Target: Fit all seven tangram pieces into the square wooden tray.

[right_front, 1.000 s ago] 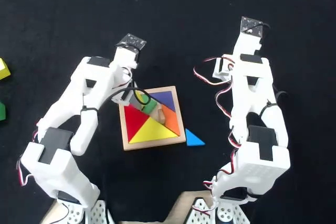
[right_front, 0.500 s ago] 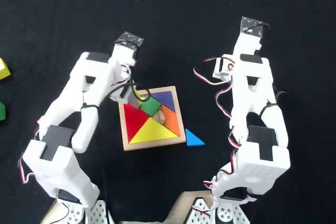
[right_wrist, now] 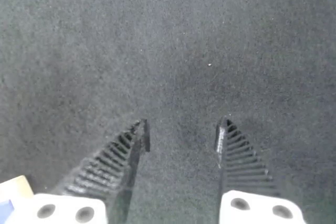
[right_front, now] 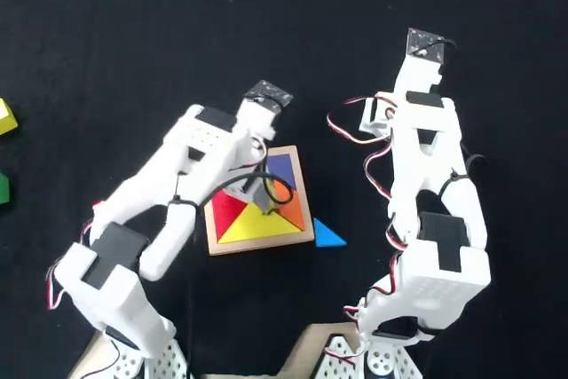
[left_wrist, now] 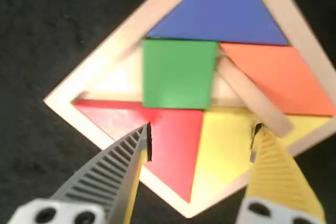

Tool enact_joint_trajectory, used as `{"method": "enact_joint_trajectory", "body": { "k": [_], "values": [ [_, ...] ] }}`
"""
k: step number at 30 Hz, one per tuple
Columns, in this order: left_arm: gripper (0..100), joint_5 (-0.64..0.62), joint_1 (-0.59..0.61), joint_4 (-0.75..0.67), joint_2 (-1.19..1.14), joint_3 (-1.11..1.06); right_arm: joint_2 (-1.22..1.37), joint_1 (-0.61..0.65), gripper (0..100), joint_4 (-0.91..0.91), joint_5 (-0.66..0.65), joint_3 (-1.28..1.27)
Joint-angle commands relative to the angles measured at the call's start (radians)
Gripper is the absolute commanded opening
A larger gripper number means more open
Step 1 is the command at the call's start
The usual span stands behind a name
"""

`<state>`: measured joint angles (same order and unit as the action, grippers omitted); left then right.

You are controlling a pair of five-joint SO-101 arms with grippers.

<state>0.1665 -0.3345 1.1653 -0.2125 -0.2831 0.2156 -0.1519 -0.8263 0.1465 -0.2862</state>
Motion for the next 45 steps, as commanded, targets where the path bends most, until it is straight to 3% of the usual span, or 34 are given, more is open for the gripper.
{"method": "enact_joint_trajectory", "body": {
  "k": [1, 16, 28, 38, 45],
  "values": [
    [31, -0.018, -0.016, -0.012, 0.052, 0.015, -0.007, -0.014, 20.8, -0.009, -0.011, 0.056],
    [31, 0.038, 0.13, -0.003, 0.054, 0.031, -0.007, -0.014, 20.8, -0.009, -0.011, 0.056],
    [31, -0.023, 0.093, -0.008, 0.052, 0.064, -0.007, -0.011, 20.8, -0.009, -0.011, 0.056],
    [31, -0.069, -0.065, -0.012, 0.052, 0.044, -0.007, -0.012, 20.8, -0.009, -0.011, 0.056],
    [31, -0.124, -0.076, -0.011, 0.054, 0.045, -0.007, -0.014, 20.8, -0.009, -0.011, 0.056]
  ]
}}
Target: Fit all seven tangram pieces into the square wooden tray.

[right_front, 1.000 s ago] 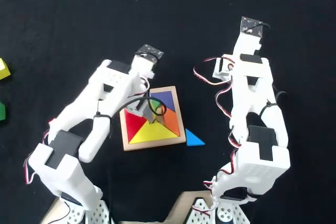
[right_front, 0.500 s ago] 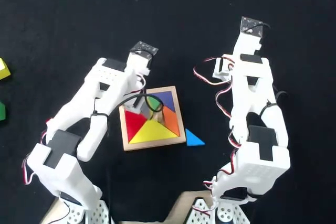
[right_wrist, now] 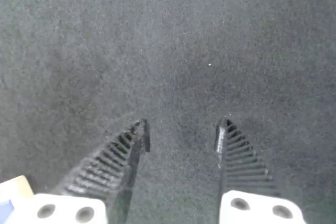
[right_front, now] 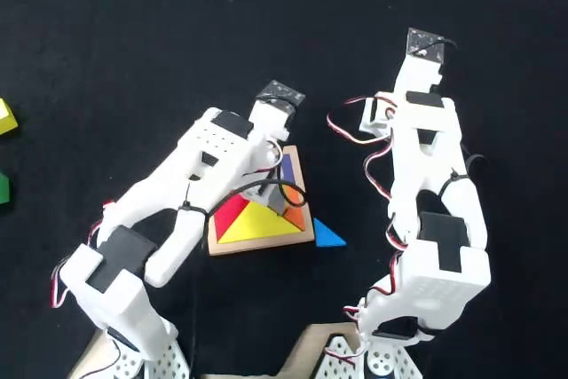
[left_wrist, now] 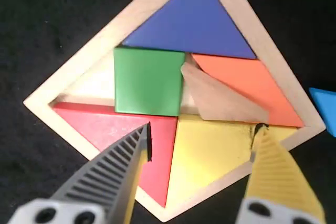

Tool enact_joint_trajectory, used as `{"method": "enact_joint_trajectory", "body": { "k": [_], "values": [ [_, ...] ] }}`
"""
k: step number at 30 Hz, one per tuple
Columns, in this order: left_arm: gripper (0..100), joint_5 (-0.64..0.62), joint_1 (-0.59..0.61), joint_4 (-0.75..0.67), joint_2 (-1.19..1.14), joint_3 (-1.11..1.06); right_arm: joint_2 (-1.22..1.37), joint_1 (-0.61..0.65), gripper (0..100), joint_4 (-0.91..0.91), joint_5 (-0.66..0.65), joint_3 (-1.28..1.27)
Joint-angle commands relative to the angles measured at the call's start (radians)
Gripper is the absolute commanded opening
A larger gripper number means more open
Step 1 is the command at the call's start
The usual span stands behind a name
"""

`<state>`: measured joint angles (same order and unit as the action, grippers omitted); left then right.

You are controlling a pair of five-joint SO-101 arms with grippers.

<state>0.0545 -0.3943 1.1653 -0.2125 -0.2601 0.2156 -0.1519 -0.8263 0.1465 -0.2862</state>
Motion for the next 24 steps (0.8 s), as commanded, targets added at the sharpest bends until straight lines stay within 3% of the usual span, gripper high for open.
{"method": "enact_joint_trajectory", "body": {
  "k": [1, 10, 17, 24],
  "values": [
    [31, -0.012, -0.018, -0.011, 0.054, 0.022, -0.007, -0.014, 20.8, -0.009, -0.011, 0.056],
    [22, -0.031, -0.061, -0.015, 0.222, -0.008, -0.008, -0.014, 20.8, -0.009, -0.011, 0.058],
    [28, -0.08, -0.042, -0.298, 0.249, -0.206, -0.007, -0.014, 20.8, -0.009, -0.011, 0.056],
    [28, -0.046, -0.071, -0.331, 0.184, -0.231, -0.007, -0.014, 20.8, -0.009, -0.011, 0.056]
  ]
}}
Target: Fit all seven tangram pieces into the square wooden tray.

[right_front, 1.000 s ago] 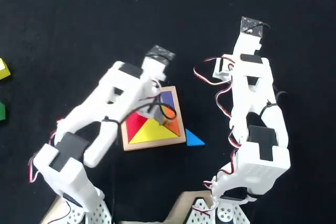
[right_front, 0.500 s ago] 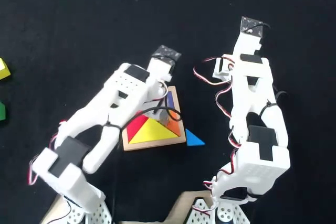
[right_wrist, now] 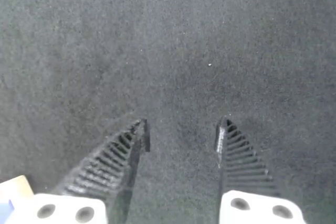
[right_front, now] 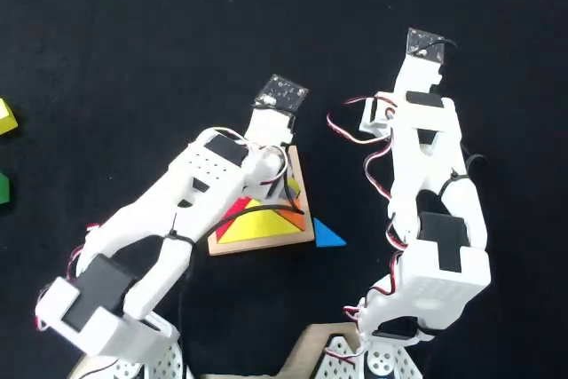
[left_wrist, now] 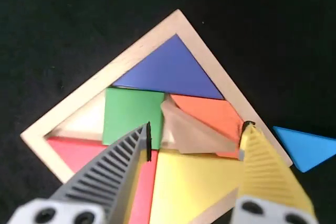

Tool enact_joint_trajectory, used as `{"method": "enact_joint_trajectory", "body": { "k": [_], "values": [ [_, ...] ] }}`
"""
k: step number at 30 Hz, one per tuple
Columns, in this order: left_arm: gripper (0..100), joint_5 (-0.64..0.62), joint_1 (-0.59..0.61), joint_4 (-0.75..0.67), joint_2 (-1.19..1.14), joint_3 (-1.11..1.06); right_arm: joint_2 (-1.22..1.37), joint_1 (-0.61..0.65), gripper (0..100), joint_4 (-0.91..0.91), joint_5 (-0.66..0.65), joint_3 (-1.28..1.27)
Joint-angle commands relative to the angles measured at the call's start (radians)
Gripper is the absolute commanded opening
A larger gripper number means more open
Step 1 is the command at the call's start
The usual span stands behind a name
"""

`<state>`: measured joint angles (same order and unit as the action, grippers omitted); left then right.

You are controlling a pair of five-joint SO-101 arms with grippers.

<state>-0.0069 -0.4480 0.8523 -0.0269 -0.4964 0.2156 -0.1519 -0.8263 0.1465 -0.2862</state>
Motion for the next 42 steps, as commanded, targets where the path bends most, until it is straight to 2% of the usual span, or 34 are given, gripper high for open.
{"method": "enact_joint_trajectory", "body": {
  "k": [1, 10, 13, 18, 20, 23, 27, 30, 34, 42],
  "values": [
    [28, 0.015, -0.01, -0.018, -0.009, 0.005, -0.007, -0.014, 20.8, -0.009, -0.011, 0.056],
    [28, 0.058, 0.067, 0.0, -0.034, -0.005, -0.007, -0.014, 20.8, -0.009, -0.011, 0.056],
    [28, 0.058, 0.051, 0.077, -0.034, 0.012, -0.007, -0.014, 20.8, -0.009, -0.011, 0.056],
    [28, 0.058, 0.048, 0.087, -0.003, 0.012, -0.007, -0.014, 20.8, -0.009, -0.011, 0.056],
    [28, 0.058, 0.096, 0.086, 0.035, 0.021, -0.007, -0.014, 20.8, -0.009, -0.011, 0.056],
    [28, 0.051, 0.236, 0.055, 0.089, 0.041, -0.007, -0.014, 20.8, -0.009, -0.011, 0.056],
    [28, 0.058, 0.39, -0.14, 0.092, -0.008, -0.007, -0.011, 20.8, -0.009, -0.011, 0.056],
    [28, 0.14, 0.39, -0.241, 0.046, -0.056, -0.007, -0.011, 20.8, -0.009, -0.011, 0.054],
    [28, 0.193, 0.375, -0.284, -0.032, -0.044, -0.007, -0.012, 20.8, -0.009, -0.011, 0.053],
    [28, 0.198, 0.383, -0.133, -0.091, 0.024, -0.007, -0.014, 20.8, -0.009, -0.011, 0.053]
  ]
}}
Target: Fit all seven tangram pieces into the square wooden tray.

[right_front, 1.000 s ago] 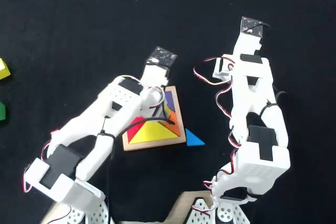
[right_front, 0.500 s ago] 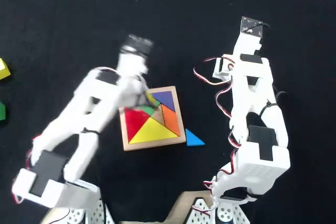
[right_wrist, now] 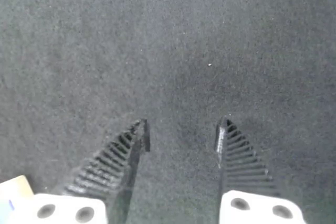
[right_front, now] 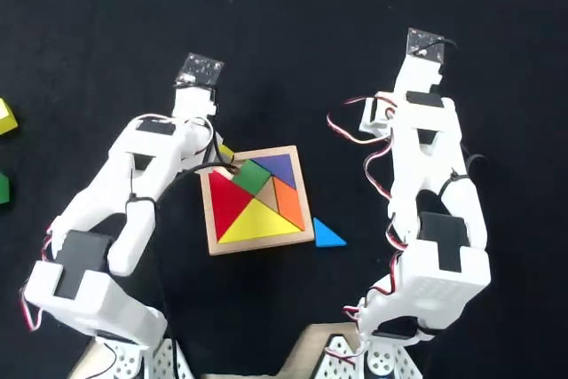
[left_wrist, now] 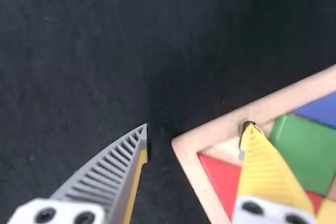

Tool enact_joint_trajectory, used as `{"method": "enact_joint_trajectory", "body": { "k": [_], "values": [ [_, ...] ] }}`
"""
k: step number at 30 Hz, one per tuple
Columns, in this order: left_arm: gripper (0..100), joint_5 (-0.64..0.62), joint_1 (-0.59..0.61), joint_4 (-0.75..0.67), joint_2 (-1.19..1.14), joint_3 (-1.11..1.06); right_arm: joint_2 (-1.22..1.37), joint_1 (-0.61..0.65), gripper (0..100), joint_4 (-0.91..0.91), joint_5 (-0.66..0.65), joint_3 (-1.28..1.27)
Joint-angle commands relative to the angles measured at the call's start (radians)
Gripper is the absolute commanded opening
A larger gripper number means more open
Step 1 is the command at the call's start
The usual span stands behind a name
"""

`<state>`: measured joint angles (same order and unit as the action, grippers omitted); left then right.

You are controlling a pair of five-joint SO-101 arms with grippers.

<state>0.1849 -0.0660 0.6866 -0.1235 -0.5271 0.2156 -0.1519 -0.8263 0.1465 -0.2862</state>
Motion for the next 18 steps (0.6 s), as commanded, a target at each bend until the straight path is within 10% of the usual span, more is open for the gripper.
{"method": "enact_joint_trajectory", "body": {
  "k": [1, 18],
  "values": [
    [28, 0.006, 0.001, 0.034, 0.005, 0.056, -0.007, -0.014, 20.8, -0.009, -0.011, 0.053],
    [28, 0.055, -0.108, 0.114, 0.005, 0.048, -0.007, -0.014, 20.8, -0.009, -0.011, 0.054]
  ]
}}
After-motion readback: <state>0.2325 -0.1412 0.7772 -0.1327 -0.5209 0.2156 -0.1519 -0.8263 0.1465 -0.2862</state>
